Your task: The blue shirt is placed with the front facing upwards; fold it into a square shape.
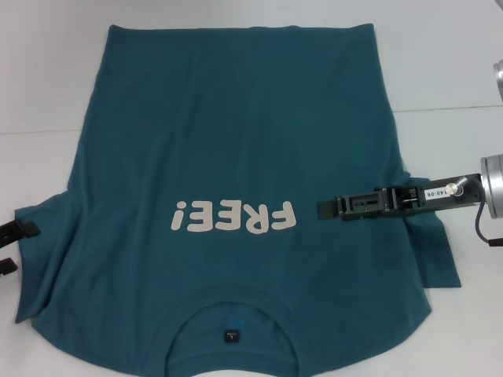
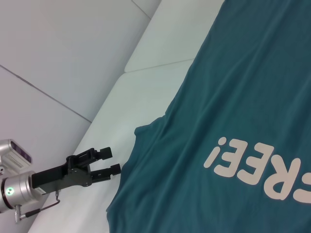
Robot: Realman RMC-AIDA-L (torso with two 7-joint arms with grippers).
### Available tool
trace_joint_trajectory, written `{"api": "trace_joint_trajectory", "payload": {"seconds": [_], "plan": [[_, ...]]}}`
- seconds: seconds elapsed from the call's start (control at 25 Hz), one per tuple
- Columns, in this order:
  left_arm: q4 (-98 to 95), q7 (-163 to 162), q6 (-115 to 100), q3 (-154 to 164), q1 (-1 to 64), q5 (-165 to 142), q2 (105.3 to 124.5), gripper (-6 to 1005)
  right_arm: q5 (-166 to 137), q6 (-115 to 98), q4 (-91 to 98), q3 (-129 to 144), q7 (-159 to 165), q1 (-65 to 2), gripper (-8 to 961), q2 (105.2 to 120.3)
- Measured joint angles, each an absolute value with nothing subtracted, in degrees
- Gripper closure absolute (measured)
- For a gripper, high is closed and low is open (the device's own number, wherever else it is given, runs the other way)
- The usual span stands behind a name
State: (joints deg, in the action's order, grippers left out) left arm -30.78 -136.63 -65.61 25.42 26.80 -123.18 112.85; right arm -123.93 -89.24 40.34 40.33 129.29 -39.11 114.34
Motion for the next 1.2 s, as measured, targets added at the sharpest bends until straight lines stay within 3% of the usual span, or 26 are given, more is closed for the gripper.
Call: {"api": "trace_joint_trajectory", "payload": {"seconds": [1.2], "plan": [[-26.4, -136.7, -65.3, 26.8, 30.1, -122.8, 112.32, 66, -123.7, -88.9, 40.3, 40.3, 128.8, -38.3, 59, 114.26]]}}
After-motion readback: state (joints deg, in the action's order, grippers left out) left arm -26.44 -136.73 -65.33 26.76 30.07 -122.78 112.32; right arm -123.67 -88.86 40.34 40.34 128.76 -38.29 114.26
